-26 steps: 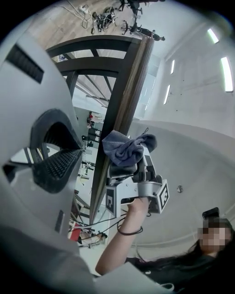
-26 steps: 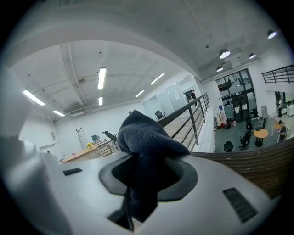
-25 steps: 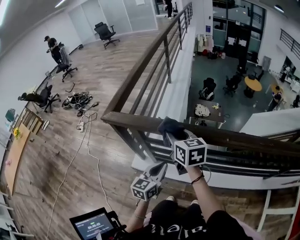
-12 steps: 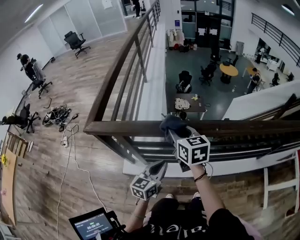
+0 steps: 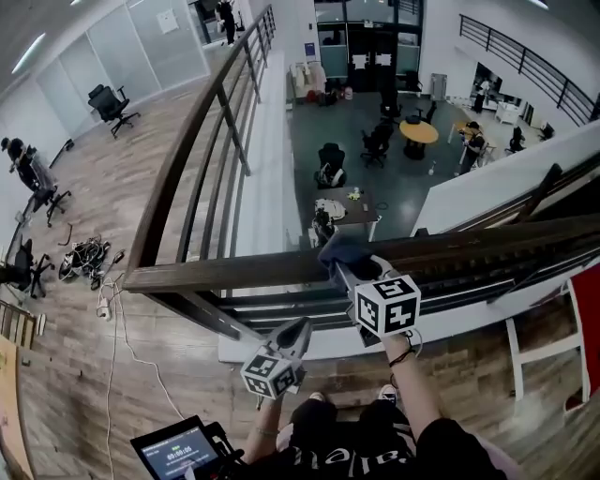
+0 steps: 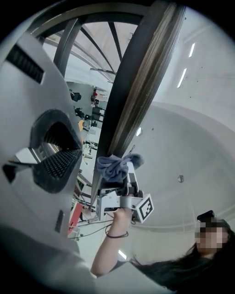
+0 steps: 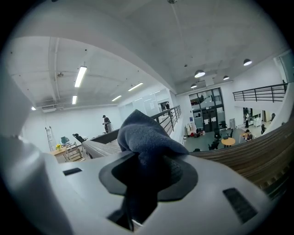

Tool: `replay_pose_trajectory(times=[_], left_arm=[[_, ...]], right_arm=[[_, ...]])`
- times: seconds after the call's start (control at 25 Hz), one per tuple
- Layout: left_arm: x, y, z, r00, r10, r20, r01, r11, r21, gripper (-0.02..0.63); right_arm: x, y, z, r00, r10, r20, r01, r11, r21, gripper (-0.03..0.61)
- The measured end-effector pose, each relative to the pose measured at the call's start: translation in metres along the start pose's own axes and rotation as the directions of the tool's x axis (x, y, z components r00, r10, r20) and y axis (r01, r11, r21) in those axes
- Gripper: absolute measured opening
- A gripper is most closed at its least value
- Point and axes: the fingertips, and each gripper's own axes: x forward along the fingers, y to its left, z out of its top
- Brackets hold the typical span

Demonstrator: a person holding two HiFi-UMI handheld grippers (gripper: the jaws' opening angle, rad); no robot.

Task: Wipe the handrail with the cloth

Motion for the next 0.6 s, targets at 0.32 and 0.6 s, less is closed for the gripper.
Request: replay_pose_trajectory(times=[0.32, 0.6], left_arm=[[0.072, -0.074, -0.002, 1.000, 0.001, -0.013, 0.000, 1.000, 0.010, 0.000], [0.165, -0.163, -0.032, 0.998, -0.051, -0.044, 0.052, 0.998, 0.033, 0.000]], right_arm=[[-0.074, -0.108, 0.014, 1.000, -0.031, -0.001, 0.031, 0.999, 0.007, 0.103], [-0.136, -0.236, 0.009, 0.999, -0.050, 0.010, 0.049, 0.998, 0.027, 0.103]])
